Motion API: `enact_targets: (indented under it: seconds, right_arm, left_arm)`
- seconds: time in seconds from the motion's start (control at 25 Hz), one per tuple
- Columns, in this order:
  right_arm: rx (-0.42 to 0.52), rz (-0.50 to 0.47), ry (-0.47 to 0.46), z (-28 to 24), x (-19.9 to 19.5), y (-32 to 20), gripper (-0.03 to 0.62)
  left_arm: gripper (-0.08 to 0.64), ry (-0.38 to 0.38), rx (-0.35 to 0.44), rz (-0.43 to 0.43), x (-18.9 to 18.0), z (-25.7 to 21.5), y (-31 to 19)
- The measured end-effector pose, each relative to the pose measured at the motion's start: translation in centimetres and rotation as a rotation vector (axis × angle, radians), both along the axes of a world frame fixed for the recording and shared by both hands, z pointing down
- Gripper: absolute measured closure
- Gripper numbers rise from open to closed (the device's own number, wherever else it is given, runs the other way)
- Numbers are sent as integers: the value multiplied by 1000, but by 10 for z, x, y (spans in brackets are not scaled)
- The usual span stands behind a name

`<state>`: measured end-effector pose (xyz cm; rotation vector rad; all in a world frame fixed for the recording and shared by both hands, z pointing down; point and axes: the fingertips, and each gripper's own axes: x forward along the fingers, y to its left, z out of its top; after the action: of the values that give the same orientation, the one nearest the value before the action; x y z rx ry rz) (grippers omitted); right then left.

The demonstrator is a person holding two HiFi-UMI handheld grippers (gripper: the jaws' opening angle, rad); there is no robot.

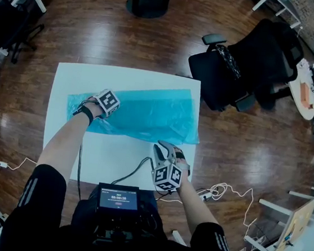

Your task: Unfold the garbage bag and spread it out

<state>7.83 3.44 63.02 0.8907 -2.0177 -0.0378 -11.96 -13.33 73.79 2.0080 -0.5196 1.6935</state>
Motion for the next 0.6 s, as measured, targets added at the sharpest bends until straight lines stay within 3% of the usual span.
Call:
enact_targets:
  seconds: [0.28,0.4,0.6]
  right_arm:
    - [8,-57,-144,-68,-31,-18,486]
    - [-18,-25,-222,-83,-47,-48,483]
    - [-171,69,-278,-70,-45,-107,482]
  left_arm:
    - [509,7,6,4,2,0,0]
    - [509,0,16,2,0,-1,-2]
    - [509,40,10,7,11,6,1]
